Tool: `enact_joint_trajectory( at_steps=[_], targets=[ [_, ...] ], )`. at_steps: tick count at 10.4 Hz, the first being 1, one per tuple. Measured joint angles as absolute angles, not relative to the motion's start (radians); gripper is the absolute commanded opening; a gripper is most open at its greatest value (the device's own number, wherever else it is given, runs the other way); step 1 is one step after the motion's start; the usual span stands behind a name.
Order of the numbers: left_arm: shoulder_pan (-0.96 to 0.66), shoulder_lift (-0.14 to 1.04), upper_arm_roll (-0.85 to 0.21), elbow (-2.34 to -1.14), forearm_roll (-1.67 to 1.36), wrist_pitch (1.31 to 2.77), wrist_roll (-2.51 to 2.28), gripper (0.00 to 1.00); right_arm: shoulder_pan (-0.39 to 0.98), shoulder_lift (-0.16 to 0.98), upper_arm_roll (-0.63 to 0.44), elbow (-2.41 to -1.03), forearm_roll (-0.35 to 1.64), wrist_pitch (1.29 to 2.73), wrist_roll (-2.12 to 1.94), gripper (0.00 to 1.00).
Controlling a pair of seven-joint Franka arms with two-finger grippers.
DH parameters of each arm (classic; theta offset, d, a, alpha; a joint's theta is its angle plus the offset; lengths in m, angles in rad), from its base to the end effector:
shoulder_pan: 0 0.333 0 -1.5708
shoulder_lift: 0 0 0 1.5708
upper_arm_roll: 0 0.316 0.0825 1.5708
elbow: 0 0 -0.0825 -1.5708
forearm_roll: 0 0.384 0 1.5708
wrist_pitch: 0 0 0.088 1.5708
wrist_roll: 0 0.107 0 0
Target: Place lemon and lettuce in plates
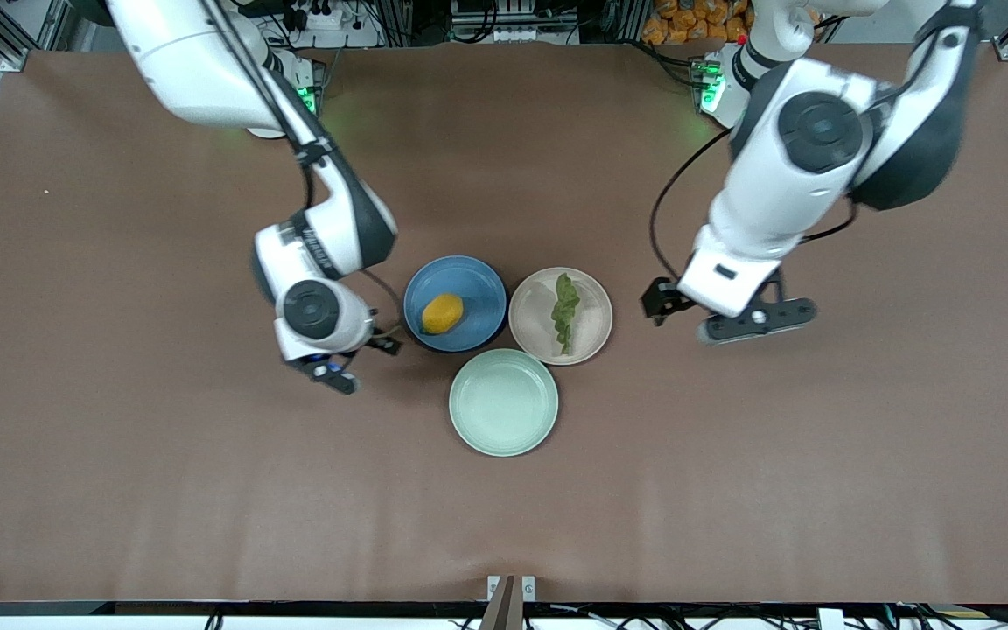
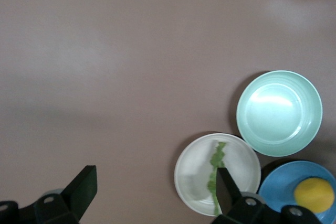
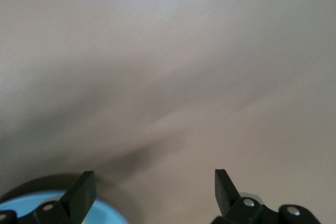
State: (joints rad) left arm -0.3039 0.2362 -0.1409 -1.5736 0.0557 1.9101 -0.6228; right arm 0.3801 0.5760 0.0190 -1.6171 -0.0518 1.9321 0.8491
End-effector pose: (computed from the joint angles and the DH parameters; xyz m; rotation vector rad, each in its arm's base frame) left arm 0.5872 -0.2661 0.5139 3.0925 0.2599 0.1538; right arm 0.6090 0.2515 0.2703 2.8805 -0.6246 -0.2833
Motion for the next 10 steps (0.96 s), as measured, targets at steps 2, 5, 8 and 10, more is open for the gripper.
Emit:
enact_joint_trajectory(
  at_steps=[2, 5, 8, 10],
  targets=[
    [-0.249, 0.173, -0.14, -1.572, 0.056, 1.85, -0.525, 1.0, 0.288, 0.54, 0.015, -1.616, -0.089, 1.895, 0.707, 1.0],
    [-0.19, 0.085, -0.139, -1.573, 0.056, 1.771, -0.482, 1.0, 0.119, 0.518, 0.016, -1.616, -0.09, 1.893, 0.479, 1.0],
    [-0.141, 0.034, -0.139, -1.574, 0.056, 1.732, -0.427, 1.0, 0.025, 0.518, 0.019, -1.618, -0.074, 1.933, 0.379, 1.0],
    [-0.096, 0.007, -0.139, -1.574, 0.056, 1.713, -0.367, 1.0, 0.012, 0.516, 0.02, -1.63, -0.051, 1.963, 0.353, 1.0]
  ],
)
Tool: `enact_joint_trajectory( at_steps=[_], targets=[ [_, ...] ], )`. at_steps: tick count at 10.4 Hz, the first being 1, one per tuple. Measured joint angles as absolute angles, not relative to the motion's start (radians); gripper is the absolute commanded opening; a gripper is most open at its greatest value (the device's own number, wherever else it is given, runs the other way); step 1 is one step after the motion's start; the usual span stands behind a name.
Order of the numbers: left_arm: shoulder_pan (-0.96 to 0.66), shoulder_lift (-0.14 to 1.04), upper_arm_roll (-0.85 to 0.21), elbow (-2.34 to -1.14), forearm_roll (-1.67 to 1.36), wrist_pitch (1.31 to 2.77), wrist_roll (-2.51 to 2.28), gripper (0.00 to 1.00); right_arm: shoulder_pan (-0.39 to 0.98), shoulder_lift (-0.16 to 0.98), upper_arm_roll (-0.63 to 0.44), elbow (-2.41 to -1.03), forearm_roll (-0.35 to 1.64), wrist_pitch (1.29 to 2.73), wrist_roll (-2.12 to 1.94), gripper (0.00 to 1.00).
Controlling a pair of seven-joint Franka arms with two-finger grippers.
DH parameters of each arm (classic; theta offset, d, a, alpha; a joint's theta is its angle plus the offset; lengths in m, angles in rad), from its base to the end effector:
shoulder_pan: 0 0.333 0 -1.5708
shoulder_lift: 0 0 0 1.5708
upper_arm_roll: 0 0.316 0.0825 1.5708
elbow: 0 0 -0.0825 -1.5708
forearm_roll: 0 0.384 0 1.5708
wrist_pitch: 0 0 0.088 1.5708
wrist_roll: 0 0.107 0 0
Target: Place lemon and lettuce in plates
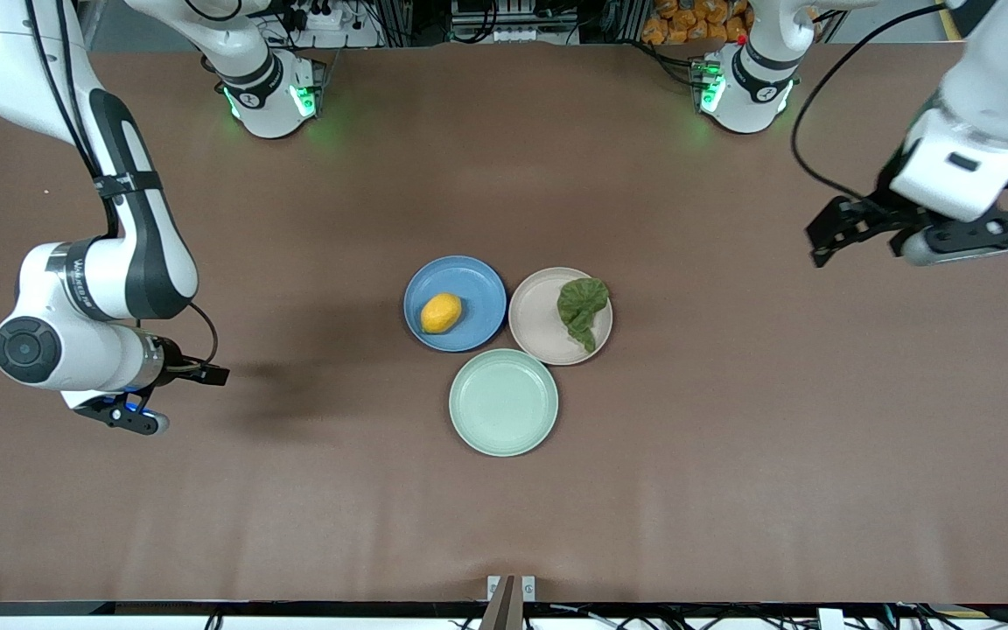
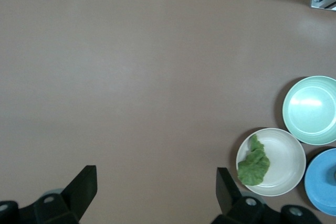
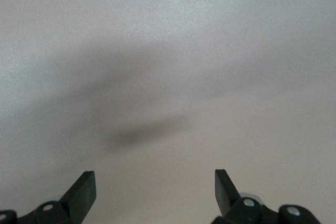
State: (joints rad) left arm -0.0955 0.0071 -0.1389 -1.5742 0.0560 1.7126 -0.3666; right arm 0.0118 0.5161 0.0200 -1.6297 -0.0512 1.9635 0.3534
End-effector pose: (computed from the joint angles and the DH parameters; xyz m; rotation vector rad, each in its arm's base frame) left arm 0.5565 -0.1272 0.6325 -3.1138 -0.1996 -0.2214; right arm 0.6618 0.0163 0.3064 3.0266 -0.4565 -0.2639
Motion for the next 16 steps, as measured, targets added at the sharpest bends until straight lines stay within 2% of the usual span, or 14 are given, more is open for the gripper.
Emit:
enact_joint_trajectory(
  at_steps=[2, 4, 8, 11, 16],
  targets=[
    [-0.089, -0.01, -0.141, -1.574, 0.056, 1.694, -0.356, 1.0, 0.017, 0.483, 0.029, -1.726, -0.05, 2.093, 0.342, 1.0],
    [-0.092, -0.016, -0.139, -1.576, 0.056, 1.687, -0.33, 1.0, 0.026, 0.39, 0.04, -1.878, -0.05, 2.193, 0.338, 1.0],
    [-0.09, -0.017, -0.103, -1.581, 0.056, 1.664, -0.279, 1.0, 0.009, 0.138, 0.103, -2.093, -0.064, 2.193, 0.328, 1.0],
    [-0.058, -0.018, -0.127, -1.579, 0.056, 1.636, -0.278, 1.0, -0.025, 0.041, 0.129, -2.101, -0.067, 2.175, 0.273, 1.0],
    [-0.036, -0.02, -0.13, -1.576, 0.056, 1.614, -0.212, 1.0, -0.07, -0.028, 0.122, -1.966, -0.066, 2.022, 0.179, 1.0]
  ],
)
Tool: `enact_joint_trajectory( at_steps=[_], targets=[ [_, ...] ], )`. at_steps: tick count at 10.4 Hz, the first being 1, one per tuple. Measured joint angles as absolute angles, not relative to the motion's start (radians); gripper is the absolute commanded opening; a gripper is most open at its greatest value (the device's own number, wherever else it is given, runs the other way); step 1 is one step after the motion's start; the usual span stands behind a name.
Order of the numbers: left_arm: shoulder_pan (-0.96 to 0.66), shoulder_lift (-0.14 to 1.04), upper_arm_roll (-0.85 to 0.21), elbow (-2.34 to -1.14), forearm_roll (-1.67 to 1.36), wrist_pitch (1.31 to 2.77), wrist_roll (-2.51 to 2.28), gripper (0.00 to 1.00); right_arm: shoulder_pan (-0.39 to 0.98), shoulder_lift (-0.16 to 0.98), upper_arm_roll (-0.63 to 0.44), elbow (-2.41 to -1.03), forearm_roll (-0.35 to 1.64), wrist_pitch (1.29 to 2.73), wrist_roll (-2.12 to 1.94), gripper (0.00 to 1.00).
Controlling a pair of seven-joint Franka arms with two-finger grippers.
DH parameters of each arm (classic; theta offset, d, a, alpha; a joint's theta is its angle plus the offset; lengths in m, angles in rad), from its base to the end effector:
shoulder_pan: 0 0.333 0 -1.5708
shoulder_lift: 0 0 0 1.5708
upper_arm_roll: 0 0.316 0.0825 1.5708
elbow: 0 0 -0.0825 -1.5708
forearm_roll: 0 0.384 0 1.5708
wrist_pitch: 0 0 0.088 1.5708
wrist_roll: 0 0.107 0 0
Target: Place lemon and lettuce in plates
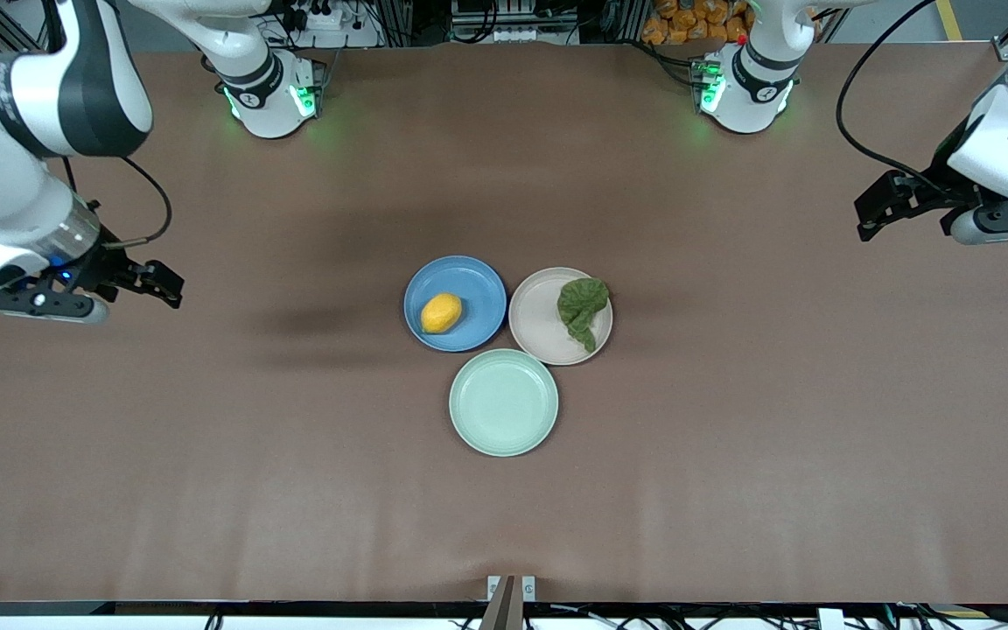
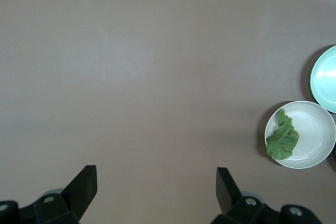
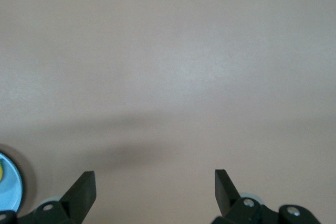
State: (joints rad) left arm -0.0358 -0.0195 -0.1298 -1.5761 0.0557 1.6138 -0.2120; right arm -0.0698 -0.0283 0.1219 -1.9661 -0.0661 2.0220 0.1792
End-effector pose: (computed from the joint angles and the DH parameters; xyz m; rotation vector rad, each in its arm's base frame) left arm 0.5464 -0.0863 0.6368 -3.0926 -0.0704 -0.1036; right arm 0.5577 0.0258 0.4912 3.0805 -0.1552 0.1401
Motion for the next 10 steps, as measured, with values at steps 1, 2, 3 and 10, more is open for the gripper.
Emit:
enact_joint_trajectory(
  at_steps=[1, 2, 3, 10],
  targets=[
    [-0.035, -0.02, -0.13, -1.575, 0.056, 1.612, -0.211, 1.0, -0.069, -0.045, 0.123, -1.944, -0.066, 1.984, 0.179, 1.0],
    [-0.034, -0.02, -0.13, -1.575, 0.056, 1.612, -0.208, 1.0, -0.069, -0.055, 0.124, -1.902, -0.058, 1.927, 0.178, 1.0],
    [-0.034, -0.02, -0.13, -1.575, 0.056, 1.607, -0.197, 1.0, -0.069, -0.062, 0.123, -1.846, -0.045, 1.856, 0.165, 1.0],
    [-0.034, -0.026, -0.13, -1.543, 0.044, 1.547, -0.138, 1.0, -0.07, -0.074, 0.081, -1.581, -0.02, 1.575, -0.004, 1.0]
  ],
)
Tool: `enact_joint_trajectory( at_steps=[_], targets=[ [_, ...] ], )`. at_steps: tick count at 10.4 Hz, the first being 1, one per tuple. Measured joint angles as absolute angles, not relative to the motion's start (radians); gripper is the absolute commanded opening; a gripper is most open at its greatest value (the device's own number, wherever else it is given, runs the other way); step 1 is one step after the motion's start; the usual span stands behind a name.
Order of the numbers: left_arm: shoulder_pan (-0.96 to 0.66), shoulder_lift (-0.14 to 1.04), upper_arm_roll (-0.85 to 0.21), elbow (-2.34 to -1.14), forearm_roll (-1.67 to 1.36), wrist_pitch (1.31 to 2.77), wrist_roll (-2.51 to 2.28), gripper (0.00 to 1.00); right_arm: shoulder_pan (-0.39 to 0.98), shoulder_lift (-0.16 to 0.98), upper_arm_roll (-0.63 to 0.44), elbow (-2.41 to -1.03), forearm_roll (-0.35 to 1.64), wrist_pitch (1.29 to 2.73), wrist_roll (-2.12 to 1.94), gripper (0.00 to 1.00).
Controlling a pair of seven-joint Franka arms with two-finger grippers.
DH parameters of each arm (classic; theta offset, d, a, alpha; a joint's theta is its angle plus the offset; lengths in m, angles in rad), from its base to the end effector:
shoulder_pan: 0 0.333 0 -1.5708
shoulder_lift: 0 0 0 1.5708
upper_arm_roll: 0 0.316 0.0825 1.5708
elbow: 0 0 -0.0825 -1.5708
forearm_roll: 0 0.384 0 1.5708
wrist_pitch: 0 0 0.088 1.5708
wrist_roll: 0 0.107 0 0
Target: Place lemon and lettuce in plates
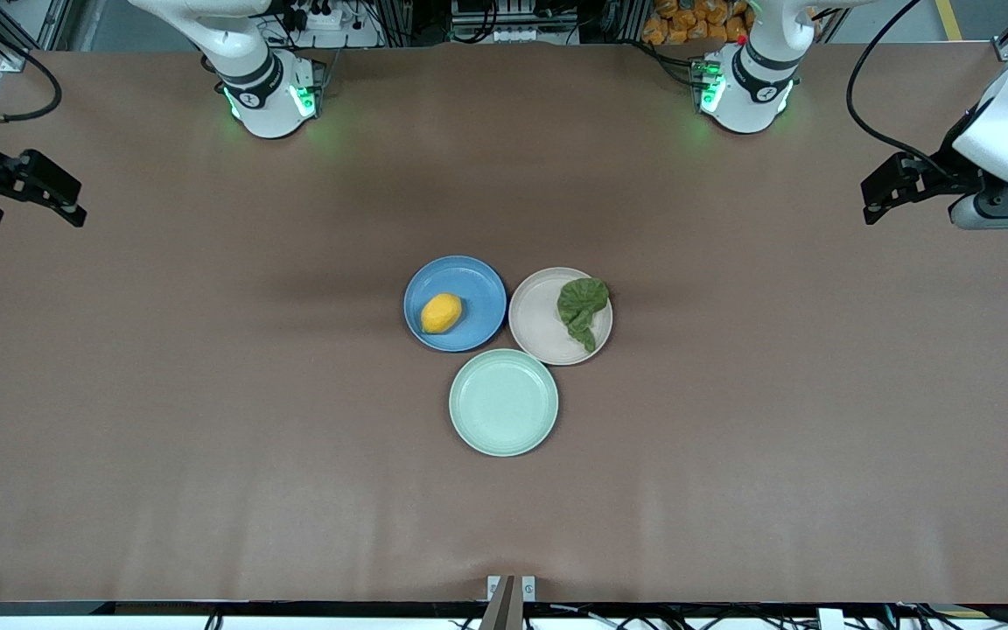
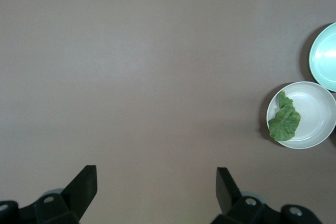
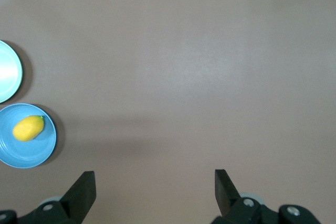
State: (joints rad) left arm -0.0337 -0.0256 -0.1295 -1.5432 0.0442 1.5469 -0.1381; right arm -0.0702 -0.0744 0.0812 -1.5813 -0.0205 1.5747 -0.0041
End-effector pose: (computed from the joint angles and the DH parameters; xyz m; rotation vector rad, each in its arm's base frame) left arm 0.5380 -0.0847 0.6494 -3.0983 0.0363 -0.0556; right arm 0.5318 0.0055 0.6602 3.1134 0.0225 0.1054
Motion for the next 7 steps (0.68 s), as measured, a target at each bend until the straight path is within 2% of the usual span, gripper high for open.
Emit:
enact_joint_trajectory(
  at_steps=[7],
  targets=[
    [-0.033, -0.028, -0.129, -1.515, 0.033, 1.545, -0.135, 1.0, -0.082, -0.08, 0.064, -1.558, 0.01, 1.503, -0.035, 1.0]
  ],
)
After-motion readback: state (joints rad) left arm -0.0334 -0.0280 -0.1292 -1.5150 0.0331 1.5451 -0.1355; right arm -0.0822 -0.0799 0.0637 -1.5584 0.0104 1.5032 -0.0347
